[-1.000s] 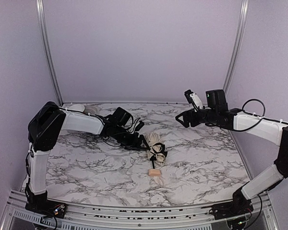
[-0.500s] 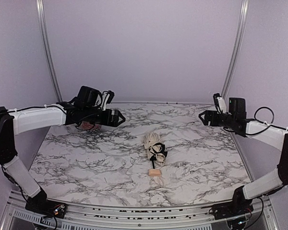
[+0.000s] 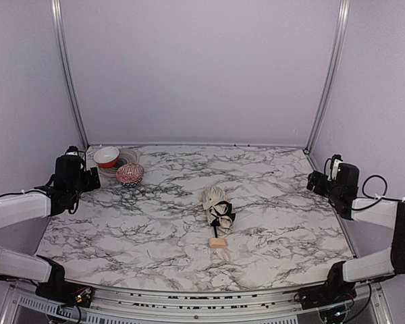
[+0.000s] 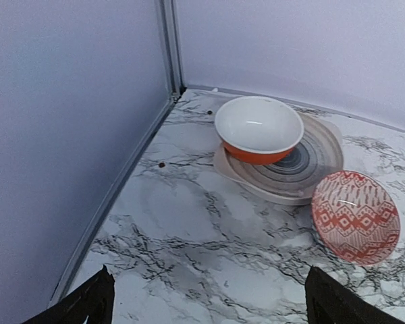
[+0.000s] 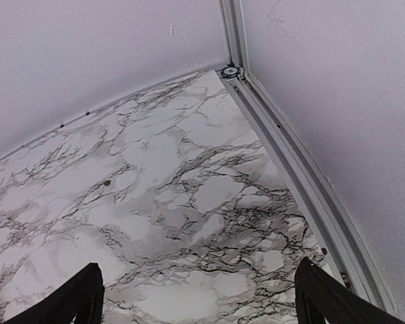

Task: Put away the umbrella

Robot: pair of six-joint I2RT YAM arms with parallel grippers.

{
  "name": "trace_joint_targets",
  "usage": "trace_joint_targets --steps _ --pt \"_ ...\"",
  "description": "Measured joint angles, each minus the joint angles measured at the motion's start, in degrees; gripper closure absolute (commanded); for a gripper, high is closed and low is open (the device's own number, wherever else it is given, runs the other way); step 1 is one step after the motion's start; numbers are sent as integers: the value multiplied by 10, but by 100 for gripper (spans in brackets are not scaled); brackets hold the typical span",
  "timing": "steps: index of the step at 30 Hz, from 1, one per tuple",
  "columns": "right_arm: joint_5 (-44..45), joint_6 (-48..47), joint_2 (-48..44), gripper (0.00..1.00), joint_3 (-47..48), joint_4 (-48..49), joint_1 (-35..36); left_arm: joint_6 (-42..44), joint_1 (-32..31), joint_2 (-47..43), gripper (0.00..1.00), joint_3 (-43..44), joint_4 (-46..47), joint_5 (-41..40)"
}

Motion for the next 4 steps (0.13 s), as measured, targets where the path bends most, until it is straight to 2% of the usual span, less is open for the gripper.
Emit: trace_joint_targets --steps 4 --pt "53 11 10 5 -14 31 0 11 21 1 1 -30 40 -60"
